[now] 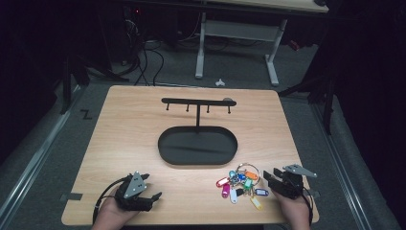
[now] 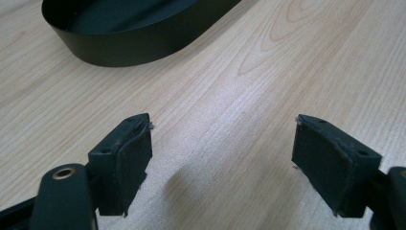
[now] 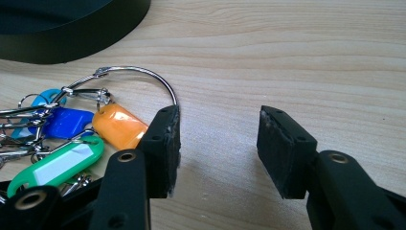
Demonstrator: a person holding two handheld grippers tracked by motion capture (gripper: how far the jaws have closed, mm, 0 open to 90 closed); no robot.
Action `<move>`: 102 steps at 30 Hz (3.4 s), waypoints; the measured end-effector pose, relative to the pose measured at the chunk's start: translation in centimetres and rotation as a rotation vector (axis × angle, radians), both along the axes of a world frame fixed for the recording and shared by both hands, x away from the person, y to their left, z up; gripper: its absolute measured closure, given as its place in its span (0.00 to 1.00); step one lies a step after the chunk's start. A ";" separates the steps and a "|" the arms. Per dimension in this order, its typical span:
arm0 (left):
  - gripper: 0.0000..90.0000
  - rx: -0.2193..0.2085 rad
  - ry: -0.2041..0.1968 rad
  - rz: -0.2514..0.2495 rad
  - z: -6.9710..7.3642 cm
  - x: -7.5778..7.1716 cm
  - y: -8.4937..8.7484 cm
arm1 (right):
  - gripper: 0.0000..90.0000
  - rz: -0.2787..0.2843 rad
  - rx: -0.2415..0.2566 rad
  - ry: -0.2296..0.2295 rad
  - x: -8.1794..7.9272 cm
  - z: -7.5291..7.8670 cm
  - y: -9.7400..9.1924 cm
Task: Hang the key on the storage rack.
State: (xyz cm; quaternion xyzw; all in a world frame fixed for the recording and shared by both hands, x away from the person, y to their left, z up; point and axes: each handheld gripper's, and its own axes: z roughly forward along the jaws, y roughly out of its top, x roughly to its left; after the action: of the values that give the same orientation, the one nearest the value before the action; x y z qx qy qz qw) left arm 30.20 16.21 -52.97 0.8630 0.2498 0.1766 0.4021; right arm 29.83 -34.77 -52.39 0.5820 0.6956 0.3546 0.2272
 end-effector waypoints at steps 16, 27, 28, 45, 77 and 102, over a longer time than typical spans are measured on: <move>0.24 0.001 0.003 -0.001 -0.1 0.0 -0.1 | 0.56 0.005 0.009 0.005 0.0 -0.1 0.1; 0.24 -0.001 0.002 0.000 0.0 0.0 -0.1 | 0.58 0.038 0.000 0.002 0.1 0.1 0.6; 0.24 0.001 0.002 -0.001 0.0 0.0 -0.1 | 0.59 0.046 0.001 0.001 0.1 0.2 0.7; 0.24 -0.002 0.004 -0.002 0.0 -0.1 0.1 | 0.55 0.150 -0.047 -0.022 1.0 1.5 3.6; 0.24 -0.016 0.005 -0.026 0.2 -0.2 0.2 | 0.41 0.298 -0.307 0.304 2.6 4.8 5.4; 0.24 -0.006 0.013 -0.041 0.1 -0.3 0.0 | 0.31 0.478 -0.458 0.556 5.5 5.1 6.5</move>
State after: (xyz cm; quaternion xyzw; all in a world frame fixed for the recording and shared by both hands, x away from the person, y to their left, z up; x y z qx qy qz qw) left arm 29.92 16.23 -52.90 0.8677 0.2353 0.1621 0.4067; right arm 35.36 -28.28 -47.28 0.4124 0.9064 0.0633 0.0660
